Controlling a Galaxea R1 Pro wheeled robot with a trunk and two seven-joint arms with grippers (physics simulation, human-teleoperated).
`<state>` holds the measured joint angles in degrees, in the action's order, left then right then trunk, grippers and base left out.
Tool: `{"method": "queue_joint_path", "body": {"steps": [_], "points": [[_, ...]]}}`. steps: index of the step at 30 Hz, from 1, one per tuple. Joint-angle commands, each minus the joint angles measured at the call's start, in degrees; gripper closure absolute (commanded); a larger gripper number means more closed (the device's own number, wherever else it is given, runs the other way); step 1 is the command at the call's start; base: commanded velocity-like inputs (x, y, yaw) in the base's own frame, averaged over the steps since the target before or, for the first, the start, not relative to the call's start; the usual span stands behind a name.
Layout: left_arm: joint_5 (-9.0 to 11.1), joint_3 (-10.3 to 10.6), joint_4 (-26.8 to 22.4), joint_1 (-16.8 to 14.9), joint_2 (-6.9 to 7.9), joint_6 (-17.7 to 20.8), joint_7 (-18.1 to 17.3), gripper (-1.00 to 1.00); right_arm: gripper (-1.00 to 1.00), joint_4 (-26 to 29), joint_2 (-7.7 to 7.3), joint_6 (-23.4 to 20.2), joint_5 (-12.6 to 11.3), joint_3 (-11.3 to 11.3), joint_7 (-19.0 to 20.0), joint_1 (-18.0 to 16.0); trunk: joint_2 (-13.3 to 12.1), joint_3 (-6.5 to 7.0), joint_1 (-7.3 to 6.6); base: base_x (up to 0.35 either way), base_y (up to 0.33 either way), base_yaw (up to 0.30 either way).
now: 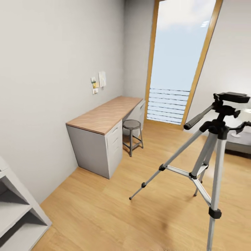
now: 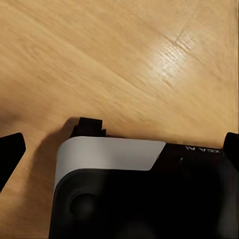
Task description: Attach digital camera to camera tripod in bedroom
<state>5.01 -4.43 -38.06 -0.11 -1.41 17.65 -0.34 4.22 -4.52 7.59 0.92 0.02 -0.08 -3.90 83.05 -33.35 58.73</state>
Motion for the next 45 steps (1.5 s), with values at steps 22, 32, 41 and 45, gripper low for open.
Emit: {"method": "queue_joint_path", "body": {"steps": [22, 32, 41, 45], "points": [[1.3, 3.0, -19.9, -0.1, -5.3, 15.3, 0.0, -1.0, -1.0, 0.0, -7.83, -1.3, -0.8, -0.5, 0.0, -5.4, 0.0, -0.74, -0.01, -0.087, -0.028, -0.262], [3.2, 9.9, -22.8, -0.7, -7.22, 18.3, 4.9, -1.0, -1.0, 0.1, -11.83, -3.6, -0.8, -0.5, 0.1, -10.6, 0.0, -1.05, -0.01, -0.003, -0.001, -0.262], [4.5, 11.4, -24.0, -0.8, -7.36, 18.6, 6.2, -1.0, -1.0, 0.1, -12.99, -8.8, -0.8, -0.6, 0.1, -17.7, 0.0, -1.32, -0.01, 0.0, 0.0, -0.262], [4.7, 11.7, -24.6, -0.9, -7.41, 18.7, 6.3, -1.0, -1.0, 0.8, -12.89, -21.3, -0.9, -0.7, 0.0, -25.7, 0.0, -1.45, -0.01, 0.0, 0.0, -0.262]]}}
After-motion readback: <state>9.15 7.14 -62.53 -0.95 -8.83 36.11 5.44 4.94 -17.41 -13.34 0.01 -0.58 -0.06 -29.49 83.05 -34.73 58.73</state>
